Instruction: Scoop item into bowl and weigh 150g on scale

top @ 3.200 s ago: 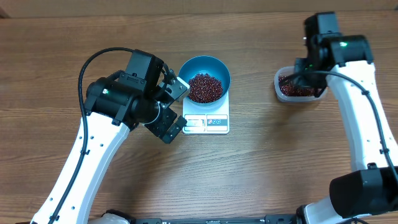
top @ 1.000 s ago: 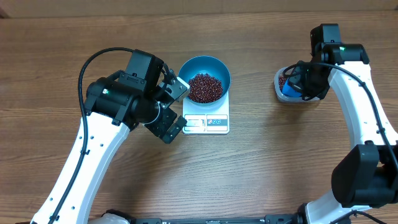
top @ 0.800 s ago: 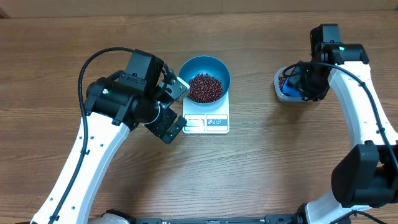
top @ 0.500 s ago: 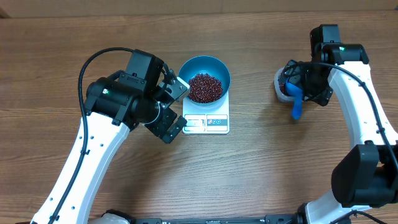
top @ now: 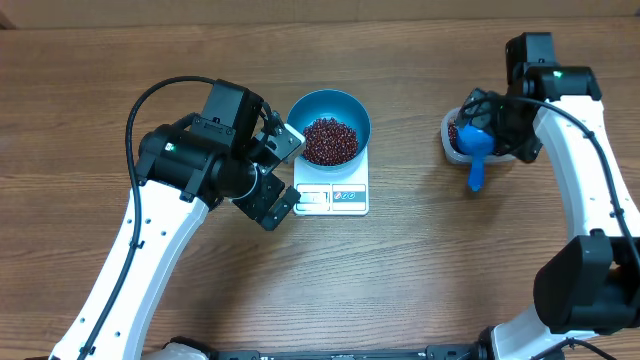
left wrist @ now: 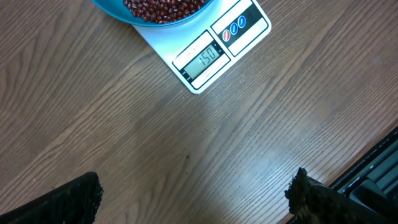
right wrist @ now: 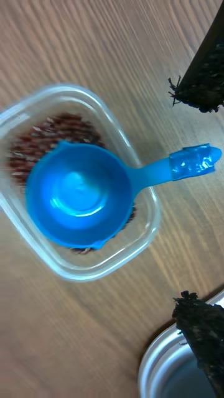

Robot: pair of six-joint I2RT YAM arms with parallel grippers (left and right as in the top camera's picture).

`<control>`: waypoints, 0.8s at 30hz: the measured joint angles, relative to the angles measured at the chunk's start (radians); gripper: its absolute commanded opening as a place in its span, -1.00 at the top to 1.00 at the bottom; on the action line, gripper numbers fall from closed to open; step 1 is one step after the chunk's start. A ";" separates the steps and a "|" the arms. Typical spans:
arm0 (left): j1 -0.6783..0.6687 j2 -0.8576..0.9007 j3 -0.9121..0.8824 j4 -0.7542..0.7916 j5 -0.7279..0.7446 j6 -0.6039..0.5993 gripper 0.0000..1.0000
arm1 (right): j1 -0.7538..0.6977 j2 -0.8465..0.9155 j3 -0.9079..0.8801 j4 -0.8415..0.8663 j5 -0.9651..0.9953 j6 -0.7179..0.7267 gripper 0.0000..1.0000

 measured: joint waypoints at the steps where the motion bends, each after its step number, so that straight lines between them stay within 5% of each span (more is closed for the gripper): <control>1: 0.000 0.000 0.000 0.000 0.000 0.000 -0.99 | 0.000 -0.005 0.013 0.001 0.010 0.000 -1.00; 24: 0.000 0.000 0.000 0.000 0.000 0.000 -0.99 | 0.000 -0.163 0.170 0.024 0.074 0.000 -1.00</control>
